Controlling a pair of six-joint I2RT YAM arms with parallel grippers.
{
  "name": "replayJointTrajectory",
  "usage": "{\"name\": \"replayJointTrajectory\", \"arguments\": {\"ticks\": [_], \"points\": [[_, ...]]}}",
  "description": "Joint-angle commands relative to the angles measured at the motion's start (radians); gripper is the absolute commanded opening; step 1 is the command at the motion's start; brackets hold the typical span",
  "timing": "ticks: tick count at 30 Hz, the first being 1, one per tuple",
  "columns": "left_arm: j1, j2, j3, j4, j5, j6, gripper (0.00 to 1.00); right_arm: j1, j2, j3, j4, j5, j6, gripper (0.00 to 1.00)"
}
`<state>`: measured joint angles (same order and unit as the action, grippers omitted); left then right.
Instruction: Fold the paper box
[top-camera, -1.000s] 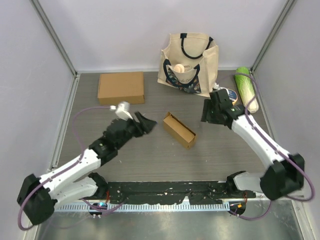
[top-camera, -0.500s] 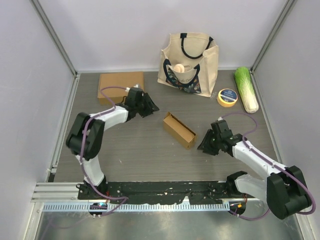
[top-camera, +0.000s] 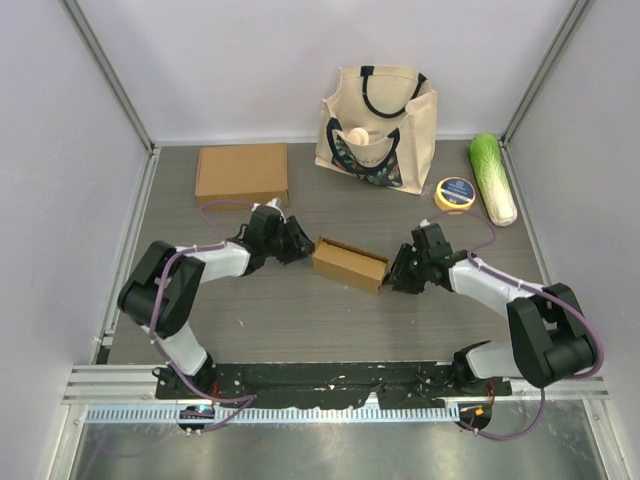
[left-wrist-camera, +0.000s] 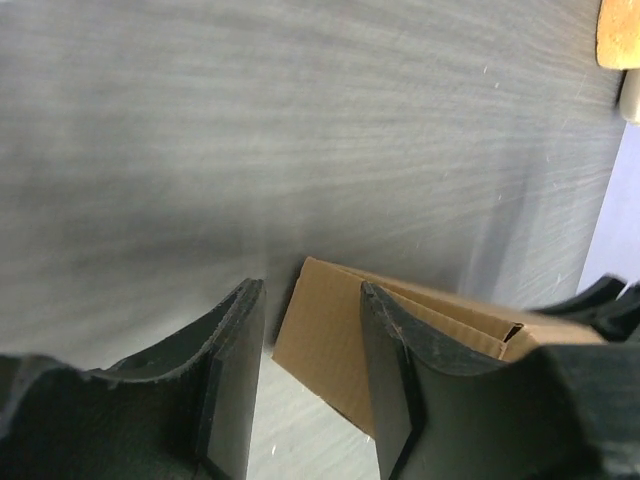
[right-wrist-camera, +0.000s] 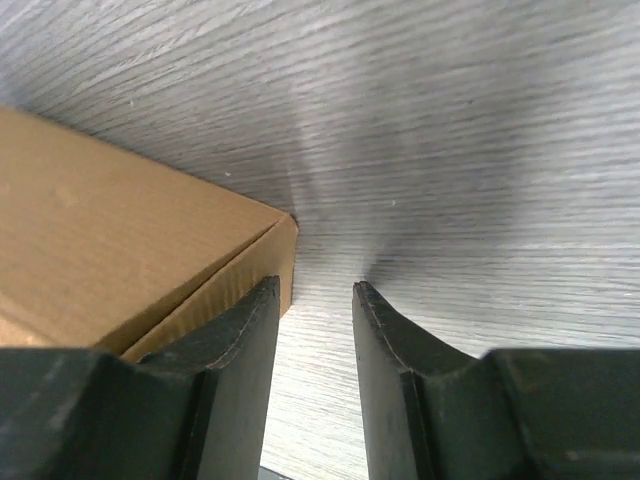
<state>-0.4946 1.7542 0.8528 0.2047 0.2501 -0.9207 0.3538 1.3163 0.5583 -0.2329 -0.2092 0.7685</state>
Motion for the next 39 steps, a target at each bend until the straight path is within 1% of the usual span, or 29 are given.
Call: {"name": "replayJointTrajectory", "arguments": {"ticks": [1, 2, 3, 4, 6, 8, 9, 11, 13, 16, 17, 18, 19, 21, 22, 23, 24, 25, 26, 27, 28, 29, 31, 32, 33, 35, 36, 37, 39], "points": [[-0.042, -0.154, -0.121, 0.006, 0.037, -0.024, 0.49, 0.004, 0.055, 0.149, -0.069, 0.136, -0.148, 0.42], [-0.042, -0.176, -0.133, -0.054, 0.022, -0.021, 0.51, 0.002, 0.066, 0.179, -0.110, 0.183, -0.172, 0.43], [-0.041, -0.202, -0.147, -0.074, -0.012, -0.014, 0.53, 0.002, 0.070, 0.190, -0.190, 0.230, -0.187, 0.43], [-0.033, -0.253, -0.176, -0.092, -0.031, -0.009, 0.55, 0.002, 0.057, 0.198, -0.222, 0.308, -0.199, 0.44], [-0.030, -0.318, -0.202, -0.142, -0.072, 0.016, 0.58, 0.002, 0.022, 0.210, -0.308, 0.359, -0.215, 0.45], [-0.029, -0.410, -0.209, -0.201, -0.129, 0.057, 0.59, 0.002, -0.067, 0.227, -0.367, 0.418, -0.216, 0.47], [-0.029, -0.438, -0.210, -0.235, -0.140, 0.072, 0.59, 0.005, -0.104, 0.235, -0.428, 0.444, -0.213, 0.46], [-0.027, -0.522, -0.207, -0.266, -0.149, 0.101, 0.60, 0.013, -0.193, 0.268, -0.477, 0.484, -0.210, 0.47], [-0.029, -0.573, -0.201, -0.280, -0.146, 0.140, 0.60, 0.013, -0.227, 0.299, -0.540, 0.472, -0.215, 0.47], [-0.054, -0.660, -0.199, -0.283, -0.110, 0.204, 0.52, 0.016, -0.268, 0.350, -0.545, 0.326, -0.288, 0.46], [-0.070, -0.686, -0.201, -0.274, -0.123, 0.229, 0.52, 0.028, -0.278, 0.357, -0.528, 0.285, -0.314, 0.46], [-0.112, -0.725, -0.196, -0.269, -0.142, 0.271, 0.54, 0.030, -0.296, 0.354, -0.482, 0.164, -0.378, 0.46], [-0.127, -0.737, -0.189, -0.258, -0.164, 0.290, 0.59, 0.033, -0.302, 0.351, -0.458, 0.118, -0.397, 0.46], [-0.128, -0.727, -0.147, -0.246, -0.164, 0.292, 0.64, 0.059, -0.305, 0.338, -0.383, 0.032, -0.429, 0.47], [-0.128, -0.711, -0.124, -0.248, -0.160, 0.283, 0.68, 0.074, -0.305, 0.330, -0.356, 0.040, -0.442, 0.47], [-0.128, -0.696, -0.097, -0.254, -0.141, 0.281, 0.67, 0.101, -0.302, 0.315, -0.309, 0.060, -0.448, 0.46], [-0.130, -0.671, -0.048, -0.264, -0.090, 0.286, 0.64, 0.115, -0.286, 0.308, -0.292, 0.083, -0.455, 0.46], [-0.136, -0.667, -0.040, -0.228, -0.060, 0.298, 0.61, 0.120, -0.270, 0.307, -0.287, 0.137, -0.469, 0.42], [-0.147, -0.667, -0.040, -0.209, -0.036, 0.315, 0.60, 0.125, -0.253, 0.305, -0.280, 0.164, -0.472, 0.40], [-0.191, -0.668, -0.046, -0.176, -0.038, 0.335, 0.60, 0.132, -0.238, 0.305, -0.276, 0.177, -0.480, 0.38], [-0.221, -0.665, -0.046, -0.162, -0.037, 0.392, 0.59, 0.134, -0.201, 0.307, -0.276, 0.200, -0.486, 0.38], [-0.292, -0.657, -0.043, -0.165, -0.040, 0.416, 0.58, 0.142, -0.187, 0.305, -0.272, 0.205, -0.483, 0.37], [-0.369, -0.628, -0.049, -0.160, -0.099, 0.454, 0.57, 0.171, -0.163, 0.299, -0.270, 0.293, -0.489, 0.38], [-0.446, -0.616, -0.052, -0.154, -0.126, 0.495, 0.56, 0.186, -0.160, 0.296, -0.266, 0.338, -0.492, 0.38], [-0.487, -0.601, -0.055, -0.149, -0.164, 0.526, 0.56, 0.197, -0.158, 0.292, -0.264, 0.362, -0.495, 0.38], [-0.591, -0.538, -0.052, -0.130, -0.294, 0.601, 0.56, 0.211, -0.157, 0.275, -0.232, 0.387, -0.497, 0.39], [-0.614, -0.510, -0.035, -0.126, -0.316, 0.615, 0.55, 0.211, -0.157, 0.270, -0.224, 0.398, -0.495, 0.40], [-0.634, -0.443, -0.025, -0.120, -0.346, 0.625, 0.55, 0.212, -0.155, 0.264, -0.214, 0.407, -0.497, 0.39], [-0.671, -0.380, 0.009, -0.093, -0.368, 0.643, 0.51, 0.214, -0.150, 0.261, -0.184, 0.428, -0.500, 0.39]]}}
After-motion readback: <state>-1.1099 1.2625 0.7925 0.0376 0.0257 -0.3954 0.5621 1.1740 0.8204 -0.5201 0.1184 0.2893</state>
